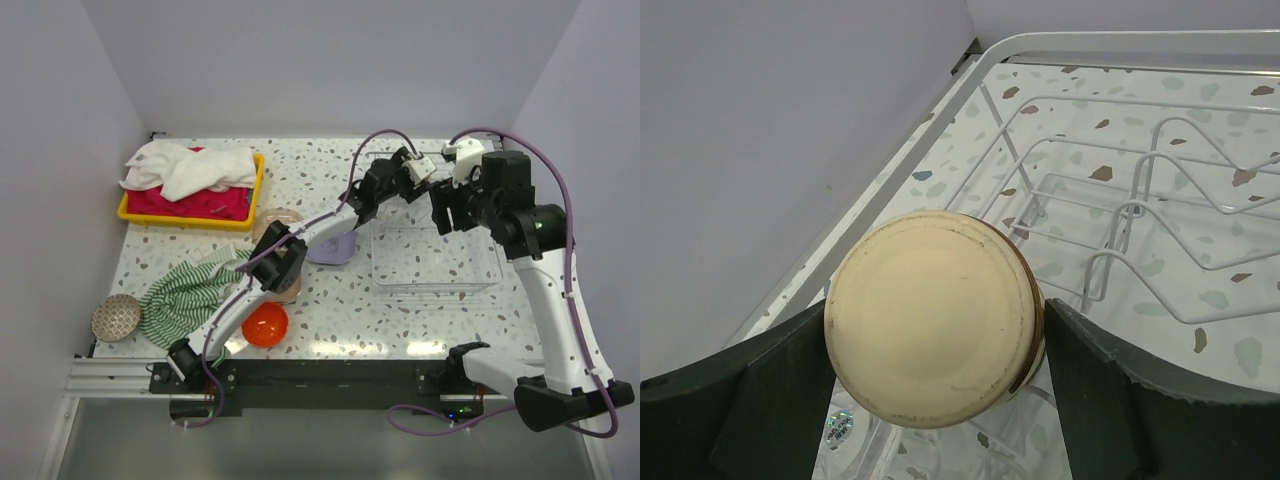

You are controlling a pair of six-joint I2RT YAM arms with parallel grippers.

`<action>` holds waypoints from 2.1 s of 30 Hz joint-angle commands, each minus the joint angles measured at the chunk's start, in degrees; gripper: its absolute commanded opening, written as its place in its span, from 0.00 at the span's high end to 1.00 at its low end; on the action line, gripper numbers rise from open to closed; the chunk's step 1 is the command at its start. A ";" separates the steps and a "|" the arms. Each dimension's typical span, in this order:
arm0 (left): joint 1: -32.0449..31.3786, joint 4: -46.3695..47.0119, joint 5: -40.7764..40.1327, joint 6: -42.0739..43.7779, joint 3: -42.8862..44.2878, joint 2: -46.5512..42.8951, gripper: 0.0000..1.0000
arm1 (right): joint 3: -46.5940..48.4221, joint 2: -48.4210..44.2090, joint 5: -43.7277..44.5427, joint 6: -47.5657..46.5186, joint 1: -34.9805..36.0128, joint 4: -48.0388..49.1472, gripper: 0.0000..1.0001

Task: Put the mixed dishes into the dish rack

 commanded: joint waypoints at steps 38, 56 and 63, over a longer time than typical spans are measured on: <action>6.90 -2.28 -21.49 -6.19 -20.89 -30.70 0.00 | -4.67 2.57 4.41 6.96 -2.01 17.46 0.24; 27.39 -18.38 -17.64 -17.27 -75.04 -79.85 0.00 | 8.14 35.98 0.79 7.06 -2.10 28.28 0.23; 27.83 -18.56 -14.65 -19.12 -77.35 -80.39 0.00 | 10.61 40.20 8.97 4.42 -2.36 29.24 0.21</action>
